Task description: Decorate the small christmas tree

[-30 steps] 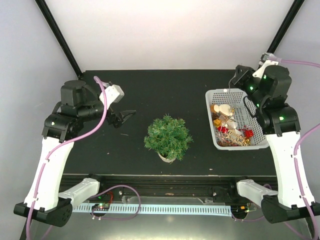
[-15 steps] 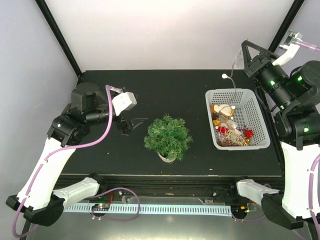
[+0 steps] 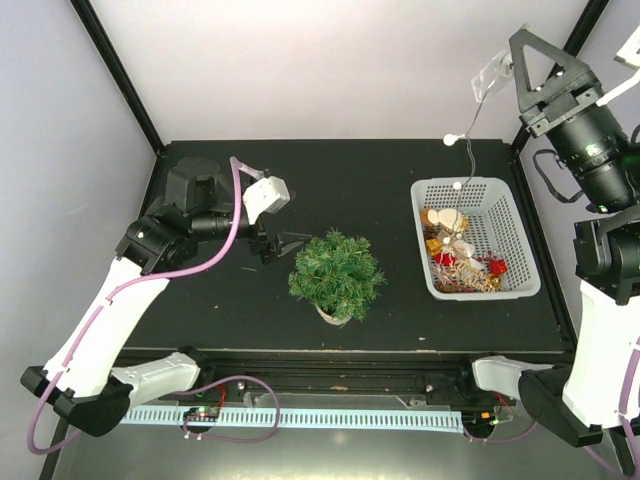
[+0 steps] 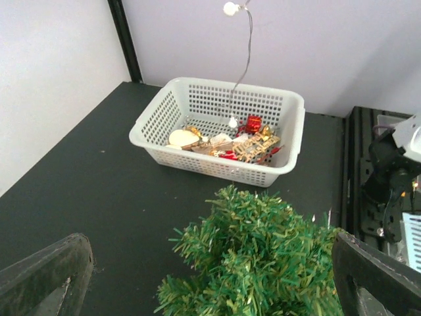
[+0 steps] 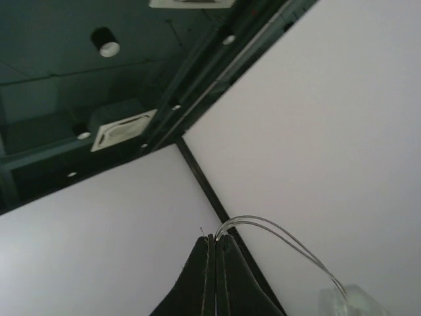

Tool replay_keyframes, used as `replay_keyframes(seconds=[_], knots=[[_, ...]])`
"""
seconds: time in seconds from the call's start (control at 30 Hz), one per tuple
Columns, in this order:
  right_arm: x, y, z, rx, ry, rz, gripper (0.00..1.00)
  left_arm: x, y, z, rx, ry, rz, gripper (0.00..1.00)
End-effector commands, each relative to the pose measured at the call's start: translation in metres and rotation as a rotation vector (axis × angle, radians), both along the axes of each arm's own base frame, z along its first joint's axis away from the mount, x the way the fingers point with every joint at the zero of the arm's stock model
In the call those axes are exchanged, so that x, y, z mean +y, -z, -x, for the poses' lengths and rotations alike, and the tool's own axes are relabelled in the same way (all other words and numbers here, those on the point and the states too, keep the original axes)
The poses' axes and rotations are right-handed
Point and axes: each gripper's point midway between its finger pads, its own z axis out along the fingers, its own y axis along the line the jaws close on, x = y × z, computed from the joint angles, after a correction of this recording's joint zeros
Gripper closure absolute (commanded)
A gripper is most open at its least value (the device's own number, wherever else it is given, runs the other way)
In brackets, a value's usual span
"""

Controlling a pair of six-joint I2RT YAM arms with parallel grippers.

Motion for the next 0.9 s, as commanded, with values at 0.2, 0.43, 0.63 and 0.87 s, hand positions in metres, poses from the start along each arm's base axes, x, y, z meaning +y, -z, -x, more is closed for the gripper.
replay_keyframes(seconds=[0.2,0.43,0.63,0.87], knots=[[0.011,-0.049,0.024,-0.1,-0.18,-0.118,0.99,-0.017,-0.023,0.009,0.032,0.077,0.099,0.01],[0.012,-0.073,0.034,-0.158,-0.246,-0.175,0.99,-0.022,-0.021,0.009,0.049,0.092,0.103,0.01],[0.012,-0.086,0.037,-0.177,-0.297,-0.232,0.99,-0.024,-0.017,0.012,0.075,0.111,0.12,0.01],[0.017,-0.091,0.038,-0.165,-0.394,-0.279,0.99,-0.049,-0.025,0.016,0.095,0.194,0.132,0.01]])
